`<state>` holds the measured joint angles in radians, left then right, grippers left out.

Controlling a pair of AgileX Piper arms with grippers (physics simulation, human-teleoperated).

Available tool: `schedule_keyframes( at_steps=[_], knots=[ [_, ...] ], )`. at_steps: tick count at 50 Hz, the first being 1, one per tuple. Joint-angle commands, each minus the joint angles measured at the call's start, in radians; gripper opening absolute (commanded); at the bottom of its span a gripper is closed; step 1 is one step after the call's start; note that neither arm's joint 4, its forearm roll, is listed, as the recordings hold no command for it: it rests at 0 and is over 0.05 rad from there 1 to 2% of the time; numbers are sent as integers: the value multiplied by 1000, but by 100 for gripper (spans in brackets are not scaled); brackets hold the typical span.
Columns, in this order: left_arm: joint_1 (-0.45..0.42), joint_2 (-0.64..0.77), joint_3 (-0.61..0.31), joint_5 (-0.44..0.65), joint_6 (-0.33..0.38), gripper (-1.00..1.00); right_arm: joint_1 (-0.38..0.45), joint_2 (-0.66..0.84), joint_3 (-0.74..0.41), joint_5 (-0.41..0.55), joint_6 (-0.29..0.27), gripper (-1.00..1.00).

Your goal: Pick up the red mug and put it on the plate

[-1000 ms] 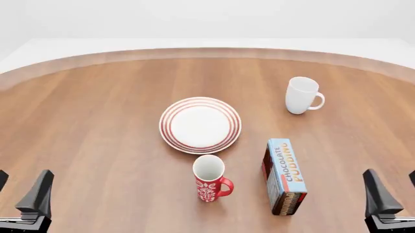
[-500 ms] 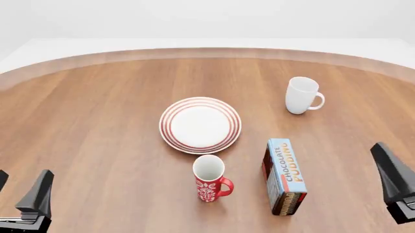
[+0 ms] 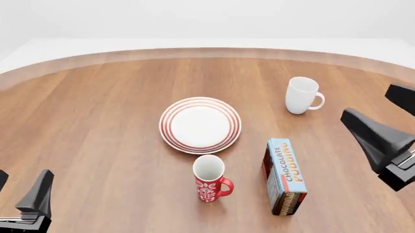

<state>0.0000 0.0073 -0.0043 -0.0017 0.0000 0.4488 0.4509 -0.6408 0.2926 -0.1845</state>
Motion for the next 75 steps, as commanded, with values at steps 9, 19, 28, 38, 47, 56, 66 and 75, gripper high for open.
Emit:
schedule_keyframes(
  at_steps=[9,19,28,38,47,56,66,75],
  knots=[
    [0,0,0,0,0,100,149,234,-158,95,-65,100],
    [0,0,0,0,0,100,187,286,-187,131,-85,100],
    [0,0,0,0,0,100,223,335,-143,105,-80,100],
    [0,0,0,0,0,100,241,376,-119,77,-56,100],
    [0,0,0,0,0,100,260,414,-65,25,-18,100],
    [0,0,0,0,0,100,283,453,-78,50,-14,100],
    [0,0,0,0,0,100,296,512,-100,82,-9,100],
    [0,0,0,0,0,100,319,557,-109,86,1,100]
  ],
)
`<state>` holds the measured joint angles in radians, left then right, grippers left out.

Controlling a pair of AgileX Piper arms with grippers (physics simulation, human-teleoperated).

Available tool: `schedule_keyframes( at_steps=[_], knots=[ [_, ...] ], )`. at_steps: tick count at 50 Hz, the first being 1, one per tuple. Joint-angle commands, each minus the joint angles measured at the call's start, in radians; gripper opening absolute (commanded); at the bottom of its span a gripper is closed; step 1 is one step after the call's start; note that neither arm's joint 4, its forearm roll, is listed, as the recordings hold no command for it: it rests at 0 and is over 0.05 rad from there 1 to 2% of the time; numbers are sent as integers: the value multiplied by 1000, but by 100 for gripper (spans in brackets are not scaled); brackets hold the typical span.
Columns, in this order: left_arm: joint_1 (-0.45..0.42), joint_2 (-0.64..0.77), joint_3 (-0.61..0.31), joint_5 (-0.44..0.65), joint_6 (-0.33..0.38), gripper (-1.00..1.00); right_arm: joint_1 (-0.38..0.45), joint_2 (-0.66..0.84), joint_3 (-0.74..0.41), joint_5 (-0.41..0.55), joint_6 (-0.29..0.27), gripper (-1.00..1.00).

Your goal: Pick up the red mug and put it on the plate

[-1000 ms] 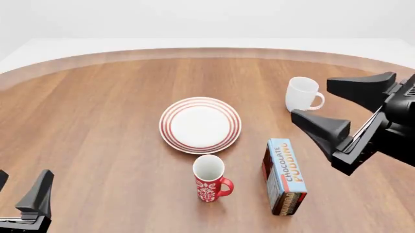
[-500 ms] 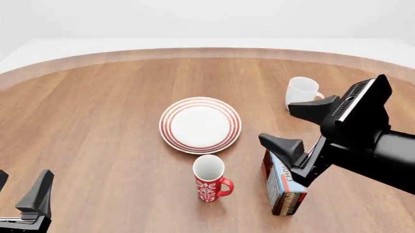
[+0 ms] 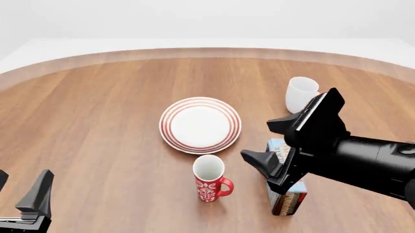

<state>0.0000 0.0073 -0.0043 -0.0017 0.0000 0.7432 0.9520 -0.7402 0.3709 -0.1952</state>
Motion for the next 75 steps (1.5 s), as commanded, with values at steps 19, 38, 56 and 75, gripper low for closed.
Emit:
schedule_keyframes(
  at_steps=[19,38,56,75],
  knots=[
    [0,0,0,0,0,100,66,149,23,-61,56,100],
    [0,0,0,0,0,100,76,197,63,-108,87,100],
    [0,0,0,0,0,100,53,249,101,-159,98,100],
    [0,0,0,0,0,100,58,307,121,-208,115,100]
  ],
)
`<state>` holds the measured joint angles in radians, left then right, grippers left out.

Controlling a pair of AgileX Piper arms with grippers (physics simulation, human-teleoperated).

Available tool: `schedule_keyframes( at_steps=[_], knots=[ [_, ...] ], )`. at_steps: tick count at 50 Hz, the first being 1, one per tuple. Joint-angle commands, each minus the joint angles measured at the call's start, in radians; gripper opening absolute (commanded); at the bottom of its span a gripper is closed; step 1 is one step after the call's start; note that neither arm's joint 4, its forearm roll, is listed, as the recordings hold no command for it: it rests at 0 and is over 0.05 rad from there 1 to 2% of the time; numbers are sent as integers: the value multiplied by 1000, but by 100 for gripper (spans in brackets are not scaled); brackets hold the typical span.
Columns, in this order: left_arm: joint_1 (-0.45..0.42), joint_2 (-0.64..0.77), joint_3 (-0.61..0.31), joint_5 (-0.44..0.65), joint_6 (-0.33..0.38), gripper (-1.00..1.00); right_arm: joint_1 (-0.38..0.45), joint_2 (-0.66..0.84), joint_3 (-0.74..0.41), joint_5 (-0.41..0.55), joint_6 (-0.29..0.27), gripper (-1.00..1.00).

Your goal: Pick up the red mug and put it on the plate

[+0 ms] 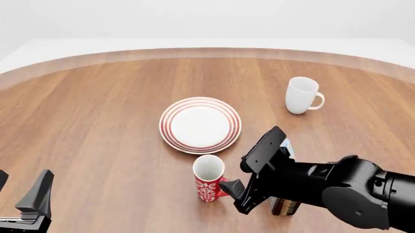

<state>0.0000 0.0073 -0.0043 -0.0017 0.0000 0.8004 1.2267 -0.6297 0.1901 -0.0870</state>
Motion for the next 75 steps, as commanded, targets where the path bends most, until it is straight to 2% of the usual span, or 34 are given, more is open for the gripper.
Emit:
schedule_keyframes(
  at_steps=[1,13,75],
  knots=[
    [0,0,0,0,0,100,4,34,12,-28,7,100],
    [0,0,0,0,0,100,-7,77,18,-62,5,100],
    [0,0,0,0,0,100,1,231,75,-199,69,100]
  ],
)
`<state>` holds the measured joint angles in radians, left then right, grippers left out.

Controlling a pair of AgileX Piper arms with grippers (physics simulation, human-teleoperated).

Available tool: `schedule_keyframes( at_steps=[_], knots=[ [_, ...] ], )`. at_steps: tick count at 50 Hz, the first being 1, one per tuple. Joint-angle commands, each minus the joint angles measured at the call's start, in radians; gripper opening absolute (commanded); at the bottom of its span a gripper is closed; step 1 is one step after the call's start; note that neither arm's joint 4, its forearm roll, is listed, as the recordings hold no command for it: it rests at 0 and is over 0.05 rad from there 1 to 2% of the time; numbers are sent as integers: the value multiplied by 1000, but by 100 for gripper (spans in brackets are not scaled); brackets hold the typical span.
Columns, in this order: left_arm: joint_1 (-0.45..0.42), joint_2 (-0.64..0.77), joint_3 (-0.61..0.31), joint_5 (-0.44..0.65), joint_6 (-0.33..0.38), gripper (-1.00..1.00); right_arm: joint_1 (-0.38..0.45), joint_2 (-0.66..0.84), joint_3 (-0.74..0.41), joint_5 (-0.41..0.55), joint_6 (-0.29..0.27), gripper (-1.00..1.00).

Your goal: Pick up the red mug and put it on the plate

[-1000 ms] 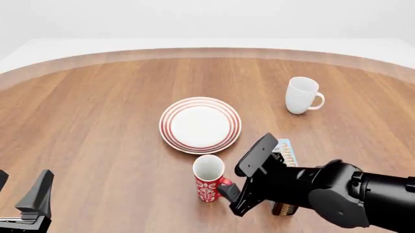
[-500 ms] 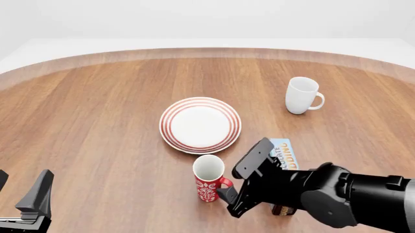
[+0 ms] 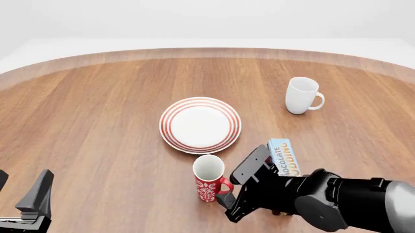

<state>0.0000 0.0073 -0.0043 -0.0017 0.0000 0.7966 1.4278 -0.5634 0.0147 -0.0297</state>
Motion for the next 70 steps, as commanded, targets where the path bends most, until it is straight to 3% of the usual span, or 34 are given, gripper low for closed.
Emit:
schedule_keyframes(
  at_steps=[1,39,40,58,61,70],
  knots=[
    [0,0,0,0,0,100,5,32,8,-26,12,100],
    [0,0,0,0,0,100,-3,70,19,-64,30,100],
    [0,0,0,0,0,100,-3,66,18,-61,28,-100],
    [0,0,0,0,0,100,-35,61,20,-61,-2,-100],
    [0,0,0,0,0,100,-45,25,12,-43,-45,-100],
    [0,0,0,0,0,100,-77,-33,-12,6,-68,-100]
  ],
)
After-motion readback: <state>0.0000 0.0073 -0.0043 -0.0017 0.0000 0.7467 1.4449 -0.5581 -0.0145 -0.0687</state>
